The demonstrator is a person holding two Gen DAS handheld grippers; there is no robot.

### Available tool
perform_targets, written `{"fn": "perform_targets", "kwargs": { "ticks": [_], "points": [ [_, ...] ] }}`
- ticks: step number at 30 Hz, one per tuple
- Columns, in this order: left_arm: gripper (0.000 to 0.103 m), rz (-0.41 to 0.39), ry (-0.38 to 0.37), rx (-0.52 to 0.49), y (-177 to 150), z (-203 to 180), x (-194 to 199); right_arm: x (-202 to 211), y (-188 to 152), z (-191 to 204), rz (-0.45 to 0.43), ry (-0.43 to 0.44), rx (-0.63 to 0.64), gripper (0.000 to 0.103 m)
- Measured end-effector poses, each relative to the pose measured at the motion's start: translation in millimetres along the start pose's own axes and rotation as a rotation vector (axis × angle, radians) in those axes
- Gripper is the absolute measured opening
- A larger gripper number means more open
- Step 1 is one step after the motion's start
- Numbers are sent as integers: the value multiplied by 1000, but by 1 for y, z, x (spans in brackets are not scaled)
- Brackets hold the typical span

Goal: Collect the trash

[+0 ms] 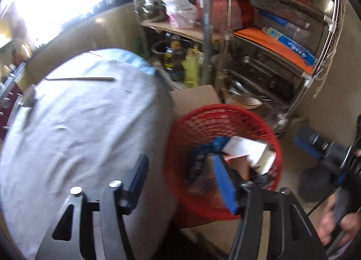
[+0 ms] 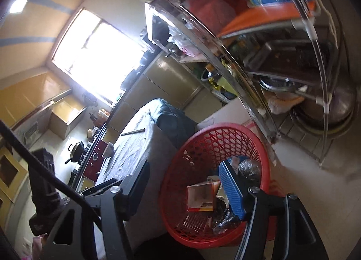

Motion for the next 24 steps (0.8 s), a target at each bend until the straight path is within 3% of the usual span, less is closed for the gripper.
{"fn": "perform_targets", "kwargs": {
  "ticks": [4,14,24],
  "points": [
    [69,-53,108,-1,-7,32,29,0,-3,28,-2,5,80,68],
    [76,-149,317,149,-31,129,104,-12,-39,123,49,40,333,68],
    [80,-192,528,345,-78,230,178,-38,-121,249,169,150,603,68]
  ]
}}
Point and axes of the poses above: each gripper's, at about its wrist camera, not at the fingertips, and x roughly against the way its jaws point, z to its left, y to its top, the point moved 6 cm from there along -x, roughly the way its jaws point, and after that the axes turned 8 degrees about -z, right-handed, at the moved point
